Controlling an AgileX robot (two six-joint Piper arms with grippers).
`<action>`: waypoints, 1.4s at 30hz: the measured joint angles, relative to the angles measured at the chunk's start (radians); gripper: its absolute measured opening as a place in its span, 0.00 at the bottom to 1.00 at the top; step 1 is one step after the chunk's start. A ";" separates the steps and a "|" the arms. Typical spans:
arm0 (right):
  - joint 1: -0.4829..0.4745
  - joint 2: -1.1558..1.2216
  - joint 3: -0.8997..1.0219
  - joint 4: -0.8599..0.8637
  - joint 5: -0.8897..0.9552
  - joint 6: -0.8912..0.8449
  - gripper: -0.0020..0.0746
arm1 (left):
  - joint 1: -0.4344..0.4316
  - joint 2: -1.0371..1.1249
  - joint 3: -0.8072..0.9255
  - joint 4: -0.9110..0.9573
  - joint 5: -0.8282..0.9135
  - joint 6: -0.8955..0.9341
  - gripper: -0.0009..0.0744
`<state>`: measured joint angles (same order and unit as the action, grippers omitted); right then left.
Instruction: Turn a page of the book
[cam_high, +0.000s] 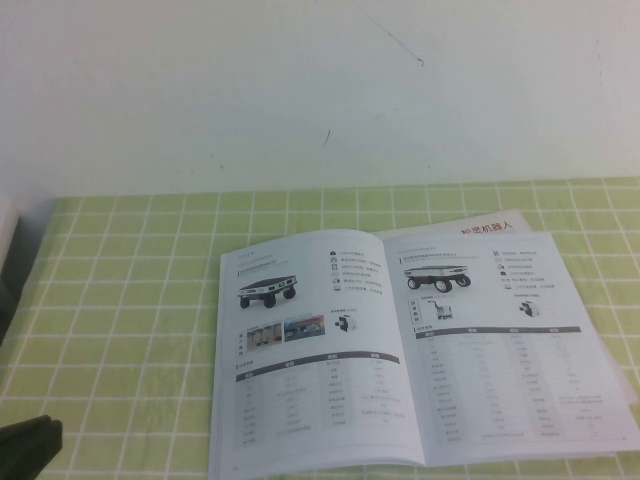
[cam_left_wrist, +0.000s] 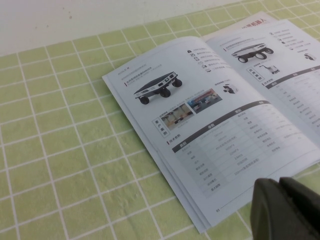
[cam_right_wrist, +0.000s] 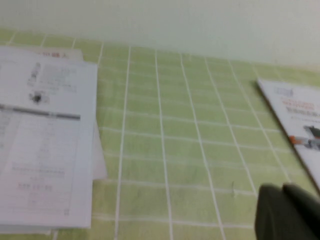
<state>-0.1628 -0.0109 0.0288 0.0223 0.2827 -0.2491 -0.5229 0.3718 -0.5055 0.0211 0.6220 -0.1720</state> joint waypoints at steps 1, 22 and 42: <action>-0.003 0.000 0.000 -0.022 0.041 0.028 0.02 | 0.000 0.000 0.000 0.000 0.002 0.000 0.01; -0.005 -0.001 -0.007 -0.047 0.077 0.073 0.02 | 0.000 0.000 0.000 0.000 0.012 0.000 0.01; -0.005 -0.001 -0.007 -0.049 0.079 0.075 0.02 | 0.271 -0.154 0.394 0.051 -0.489 -0.105 0.01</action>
<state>-0.1675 -0.0118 0.0220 -0.0271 0.3615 -0.1736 -0.2518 0.2183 -0.1110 0.0718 0.1331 -0.2768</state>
